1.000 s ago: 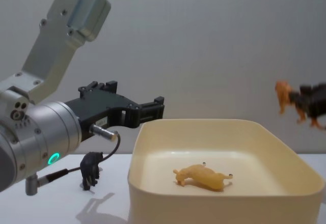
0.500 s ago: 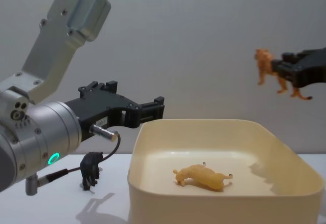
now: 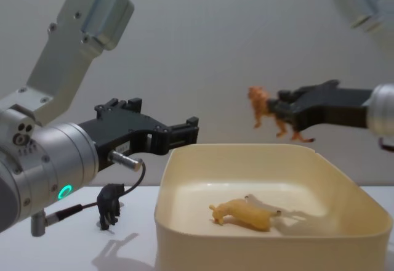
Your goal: Pick up the toy alternately with two hands and place it into the central storage box.
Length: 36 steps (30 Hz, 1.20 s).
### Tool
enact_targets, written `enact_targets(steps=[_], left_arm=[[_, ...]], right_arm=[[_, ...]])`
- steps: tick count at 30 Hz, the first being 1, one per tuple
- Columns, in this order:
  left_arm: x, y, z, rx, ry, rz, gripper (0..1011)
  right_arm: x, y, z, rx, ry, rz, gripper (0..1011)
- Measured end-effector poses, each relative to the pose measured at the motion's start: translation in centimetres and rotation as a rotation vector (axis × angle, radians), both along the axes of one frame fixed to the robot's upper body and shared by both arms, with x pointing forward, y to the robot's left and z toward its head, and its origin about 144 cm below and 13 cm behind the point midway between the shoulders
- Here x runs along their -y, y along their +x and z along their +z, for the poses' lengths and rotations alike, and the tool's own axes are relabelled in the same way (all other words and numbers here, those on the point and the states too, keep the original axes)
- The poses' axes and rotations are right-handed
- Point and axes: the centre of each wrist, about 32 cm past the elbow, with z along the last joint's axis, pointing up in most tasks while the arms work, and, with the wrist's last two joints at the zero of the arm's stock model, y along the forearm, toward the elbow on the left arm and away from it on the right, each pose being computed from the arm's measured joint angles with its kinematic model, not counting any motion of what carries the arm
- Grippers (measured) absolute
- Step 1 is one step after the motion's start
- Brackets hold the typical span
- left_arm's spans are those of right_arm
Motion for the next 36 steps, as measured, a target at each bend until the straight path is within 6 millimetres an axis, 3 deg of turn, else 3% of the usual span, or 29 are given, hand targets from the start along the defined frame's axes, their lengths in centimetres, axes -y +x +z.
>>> enact_targets(steps=[7,19,31,36], left_arm=[[0.0,0.0,0.0,0.0,0.0,0.0,1001],[0.0,0.0,0.0,0.0,0.0,0.0,1001],[0.0,0.0,0.0,0.0,0.0,0.0,1001],[0.0,0.0,0.0,0.0,0.0,0.0,1001]], right_arm=[[-1.9,2.3,-1.0,-0.009,-0.042,0.049,279],[-3.3,3.7,-1.6,-0.011,-0.076,0.088,630],[-1.4,2.7,-1.4,0.035,-0.056,0.06,985],[-0.1,1.7,-1.1,0.059,-0.04,0.024,1001]])
